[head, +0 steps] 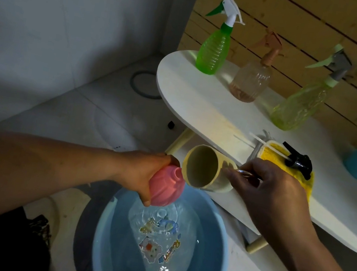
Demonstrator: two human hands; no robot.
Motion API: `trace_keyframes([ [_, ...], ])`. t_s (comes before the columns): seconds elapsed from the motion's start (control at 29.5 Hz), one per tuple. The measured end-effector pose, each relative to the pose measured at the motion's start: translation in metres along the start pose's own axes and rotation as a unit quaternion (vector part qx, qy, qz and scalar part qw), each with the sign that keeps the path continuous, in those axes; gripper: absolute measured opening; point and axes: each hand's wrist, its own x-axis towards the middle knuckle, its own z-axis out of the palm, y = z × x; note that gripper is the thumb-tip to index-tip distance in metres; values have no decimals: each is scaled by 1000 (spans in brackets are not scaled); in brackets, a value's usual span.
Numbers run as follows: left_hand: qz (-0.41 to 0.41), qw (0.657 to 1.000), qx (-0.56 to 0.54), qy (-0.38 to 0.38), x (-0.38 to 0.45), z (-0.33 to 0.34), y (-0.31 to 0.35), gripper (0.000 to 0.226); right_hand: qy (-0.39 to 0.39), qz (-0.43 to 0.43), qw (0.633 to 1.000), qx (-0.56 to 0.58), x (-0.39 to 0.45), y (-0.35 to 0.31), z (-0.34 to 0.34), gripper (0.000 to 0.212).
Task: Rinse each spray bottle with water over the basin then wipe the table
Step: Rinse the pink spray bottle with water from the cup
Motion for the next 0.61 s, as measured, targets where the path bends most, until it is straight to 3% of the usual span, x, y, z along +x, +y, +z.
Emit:
trace_keyframes([
  [0.61, 6, 999, 32, -9, 4, 1, 4, 108, 30, -41, 998, -33, -3, -2, -3, 37],
])
